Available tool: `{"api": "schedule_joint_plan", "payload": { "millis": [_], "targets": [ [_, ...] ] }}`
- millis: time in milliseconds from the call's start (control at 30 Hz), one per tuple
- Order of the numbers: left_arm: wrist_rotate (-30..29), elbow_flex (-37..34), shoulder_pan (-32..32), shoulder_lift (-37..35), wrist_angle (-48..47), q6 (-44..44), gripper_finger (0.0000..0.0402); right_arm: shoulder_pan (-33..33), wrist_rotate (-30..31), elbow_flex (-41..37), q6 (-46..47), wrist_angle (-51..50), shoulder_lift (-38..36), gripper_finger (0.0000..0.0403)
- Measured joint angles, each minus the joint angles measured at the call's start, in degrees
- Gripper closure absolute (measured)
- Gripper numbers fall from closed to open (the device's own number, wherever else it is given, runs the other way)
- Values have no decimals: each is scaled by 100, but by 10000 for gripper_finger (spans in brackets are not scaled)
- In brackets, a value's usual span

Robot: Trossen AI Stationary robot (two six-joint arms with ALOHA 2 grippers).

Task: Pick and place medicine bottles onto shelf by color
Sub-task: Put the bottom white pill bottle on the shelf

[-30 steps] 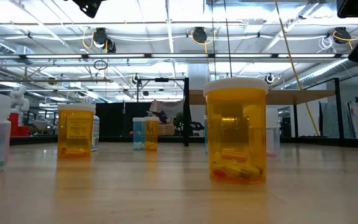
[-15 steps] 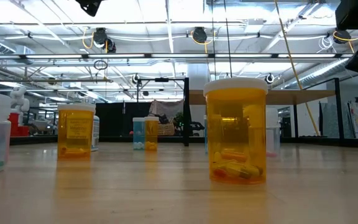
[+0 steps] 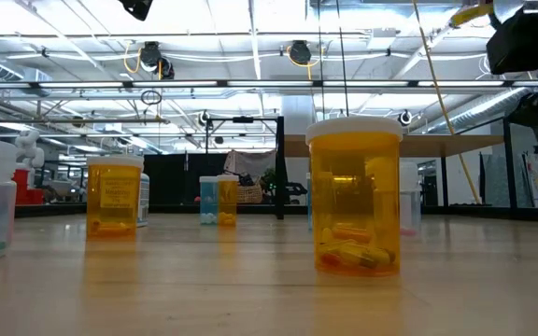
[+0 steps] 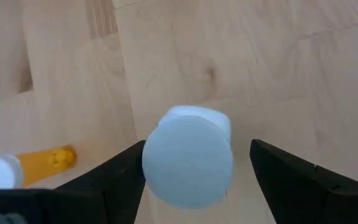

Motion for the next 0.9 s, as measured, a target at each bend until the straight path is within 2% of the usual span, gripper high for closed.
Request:
{"api": "schedule_joint_plan", "payload": {
  "millis": [133,467,900],
  "targets": [
    [-20,0,0,0,2,13,364,-132,-205,0,-147,125,121,147],
    [-25,0,127,0,2,-26,364,-226,-206,-2,-424,155,155,221],
    [-26,0,138,0,2,-25,364,-224,-219,-2,-435,146,153,224]
  ]
}}
